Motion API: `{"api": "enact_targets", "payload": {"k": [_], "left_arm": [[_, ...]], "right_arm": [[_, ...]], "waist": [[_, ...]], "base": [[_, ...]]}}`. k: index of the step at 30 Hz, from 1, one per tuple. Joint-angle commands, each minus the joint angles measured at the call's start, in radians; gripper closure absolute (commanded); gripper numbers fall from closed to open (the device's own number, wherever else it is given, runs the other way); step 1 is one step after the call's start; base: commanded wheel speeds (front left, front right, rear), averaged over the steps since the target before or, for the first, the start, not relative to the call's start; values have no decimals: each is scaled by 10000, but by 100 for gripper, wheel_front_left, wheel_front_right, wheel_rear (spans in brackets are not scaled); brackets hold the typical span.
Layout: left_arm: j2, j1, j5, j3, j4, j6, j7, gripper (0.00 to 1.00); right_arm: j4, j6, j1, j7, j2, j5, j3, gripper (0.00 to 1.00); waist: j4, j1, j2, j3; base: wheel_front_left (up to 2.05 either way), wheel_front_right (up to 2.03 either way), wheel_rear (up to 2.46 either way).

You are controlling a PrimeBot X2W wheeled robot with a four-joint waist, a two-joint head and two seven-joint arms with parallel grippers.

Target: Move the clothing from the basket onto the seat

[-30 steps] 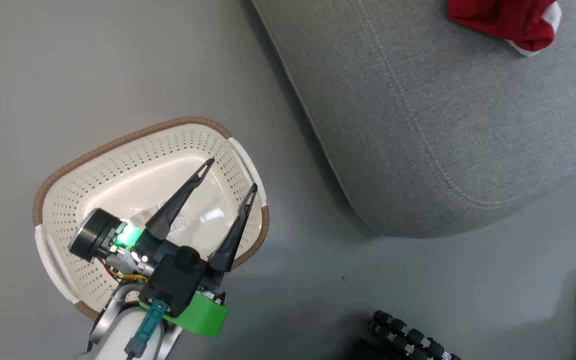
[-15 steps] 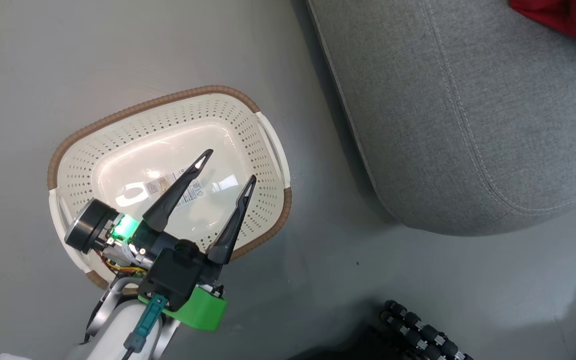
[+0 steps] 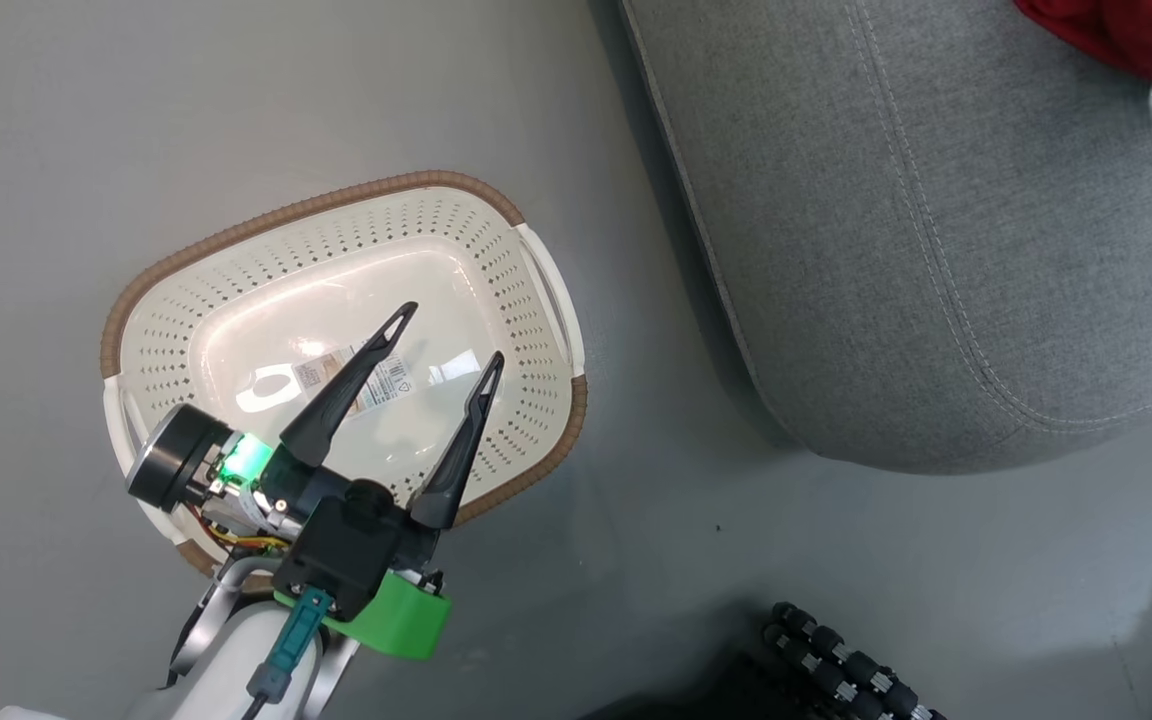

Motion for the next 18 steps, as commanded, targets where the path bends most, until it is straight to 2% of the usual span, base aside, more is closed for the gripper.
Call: {"api": "enact_targets", "payload": {"k": [1, 5, 6, 7, 8, 13, 18], "left_arm": [[27, -203, -52, -17, 40, 43, 0, 0], [-59, -240, -94, -97, 111, 56, 0, 0], [-85, -240, -117, -110, 132, 62, 0, 0], [-104, -239, -141, -122, 152, 69, -1, 0], [-133, -241, -156, -133, 179, 80, 0, 0], [-307, -153, -214, -175, 289, 122, 0, 0], [-628, 8, -317, -227, 377, 146, 0, 0]], "right_arm": [[-33, -16, 59, -33, -251, 140, 289, 100], [528, -16, 135, -33, -325, 836, 1033, 100], [727, -16, 118, -32, -307, 1129, 1248, 83], [770, -14, 70, -32, -347, 1268, 1468, 27], [803, -16, -5, -32, -472, 1448, 1701, 0], [589, -16, -189, -32, -765, 1940, 2309, 0], [270, -16, 101, -32, -1035, 1952, 2775, 0]], "waist": [[-17, -1, 0, -32], [27, -1, 0, -165], [48, -1, 0, -218], [63, -1, 0, -263], [78, -1, 0, -330], [73, -1, 0, -714], [47, -1, 0, -1440]], "base": [[0, 0, 0], [0, 0, 0], [0, 0, 0], [0, 0, 0], [0, 0, 0], [0, 0, 0], [0, 0, 0]]}}
